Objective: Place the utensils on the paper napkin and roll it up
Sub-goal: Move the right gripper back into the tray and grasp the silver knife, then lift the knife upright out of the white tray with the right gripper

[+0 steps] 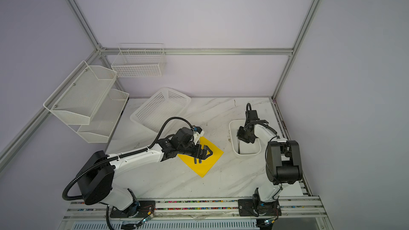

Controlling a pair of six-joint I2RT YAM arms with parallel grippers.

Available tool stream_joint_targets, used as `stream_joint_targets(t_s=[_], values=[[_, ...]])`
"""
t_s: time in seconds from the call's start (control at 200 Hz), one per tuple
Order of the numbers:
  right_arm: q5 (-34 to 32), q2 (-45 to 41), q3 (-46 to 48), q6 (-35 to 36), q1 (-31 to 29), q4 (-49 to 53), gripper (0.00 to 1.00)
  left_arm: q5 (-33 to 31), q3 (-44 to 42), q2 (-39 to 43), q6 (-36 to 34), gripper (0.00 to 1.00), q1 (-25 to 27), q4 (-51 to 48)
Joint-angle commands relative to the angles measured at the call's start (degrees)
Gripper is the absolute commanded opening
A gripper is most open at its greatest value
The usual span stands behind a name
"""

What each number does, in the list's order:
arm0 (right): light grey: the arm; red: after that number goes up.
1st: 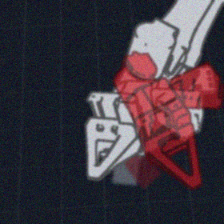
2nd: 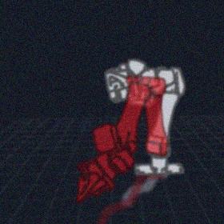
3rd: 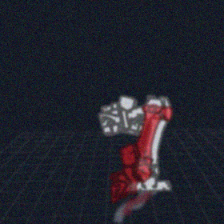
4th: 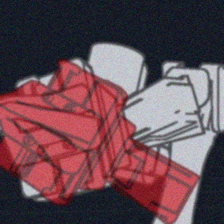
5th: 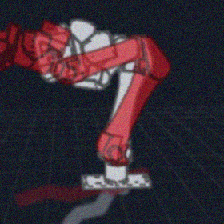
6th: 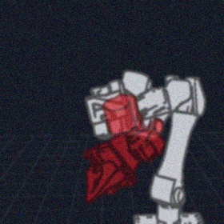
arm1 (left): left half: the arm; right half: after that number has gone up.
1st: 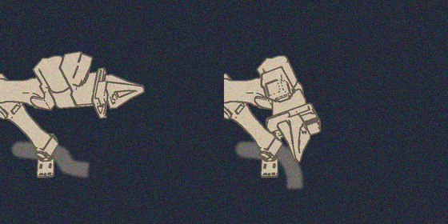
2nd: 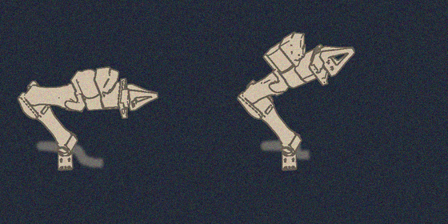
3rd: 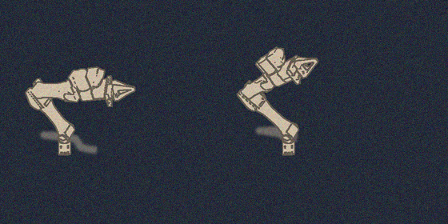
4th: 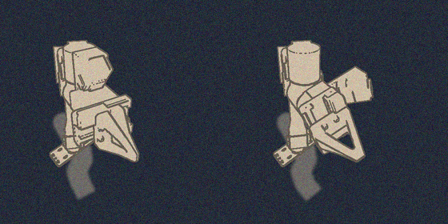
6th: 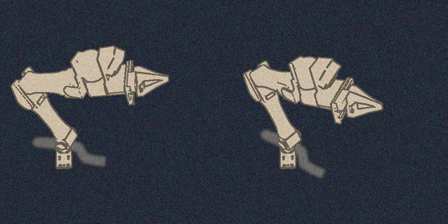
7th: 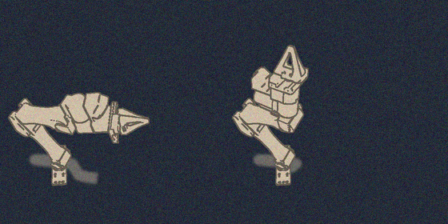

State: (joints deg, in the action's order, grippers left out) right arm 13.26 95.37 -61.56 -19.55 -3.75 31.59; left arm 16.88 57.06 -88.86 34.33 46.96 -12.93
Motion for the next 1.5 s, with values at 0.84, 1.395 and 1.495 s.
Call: stream_joint_targets(t_s=[0.84,1.395,1.495], values=[[-7.6,11.4,4.7,2.5,-2.6,-2.9,0.19,0.3,7.3,-1.4,-2.6,1.0,0.2,-1.6],[-9.5,12.1,3.4,2.2,-4.7,-2.7,0.1,-0.5,6.6,-0.2,-2.4,1.0,0.2,-2.1],[-8.5,11.1,3.6,2.1,-5.0,-3.2,0.09,-0.5,6.6,-0.1,-2.4,1.0,0.2,-2.1]])
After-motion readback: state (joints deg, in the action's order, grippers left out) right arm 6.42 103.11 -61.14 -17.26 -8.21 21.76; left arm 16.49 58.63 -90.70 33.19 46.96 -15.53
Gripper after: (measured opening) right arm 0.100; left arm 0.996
